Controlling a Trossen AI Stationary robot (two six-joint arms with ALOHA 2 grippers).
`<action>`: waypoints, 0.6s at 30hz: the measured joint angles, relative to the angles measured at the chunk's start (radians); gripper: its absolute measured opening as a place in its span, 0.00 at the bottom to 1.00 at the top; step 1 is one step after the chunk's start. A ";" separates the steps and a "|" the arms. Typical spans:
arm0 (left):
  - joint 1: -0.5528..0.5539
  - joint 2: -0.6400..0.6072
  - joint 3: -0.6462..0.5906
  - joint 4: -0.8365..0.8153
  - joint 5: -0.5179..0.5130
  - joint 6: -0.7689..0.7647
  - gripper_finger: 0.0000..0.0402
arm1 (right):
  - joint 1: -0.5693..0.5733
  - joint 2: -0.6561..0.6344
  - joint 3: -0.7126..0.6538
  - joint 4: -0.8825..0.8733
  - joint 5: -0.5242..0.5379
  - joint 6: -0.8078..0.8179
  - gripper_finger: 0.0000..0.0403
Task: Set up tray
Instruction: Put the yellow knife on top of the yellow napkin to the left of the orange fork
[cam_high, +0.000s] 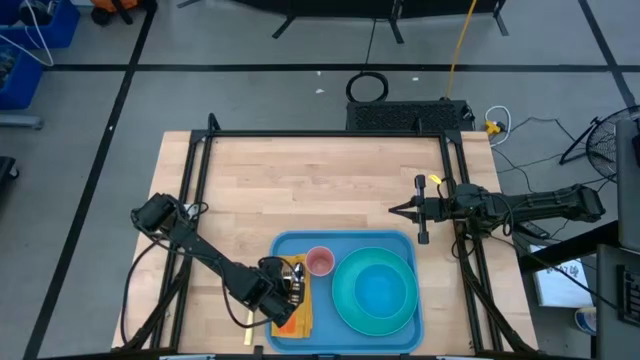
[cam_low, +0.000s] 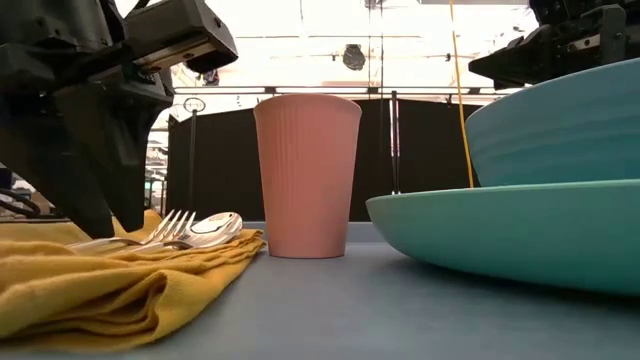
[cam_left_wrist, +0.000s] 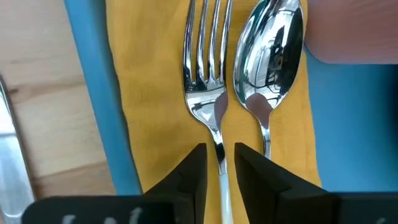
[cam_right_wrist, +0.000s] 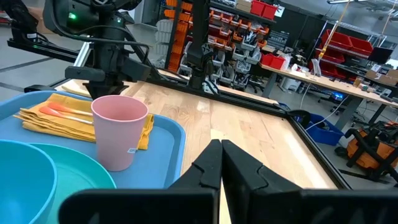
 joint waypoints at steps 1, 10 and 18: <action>0.000 -0.003 0.000 -0.003 0.000 0.015 0.21 | 0.000 0.000 0.000 0.000 0.000 0.000 0.00; 0.002 -0.161 0.000 -0.086 0.114 0.224 0.21 | 0.000 0.000 0.000 0.000 0.000 -0.001 0.00; -0.121 -0.134 0.000 -0.172 0.243 -0.001 0.21 | 0.000 0.000 0.000 0.002 0.000 -0.002 0.00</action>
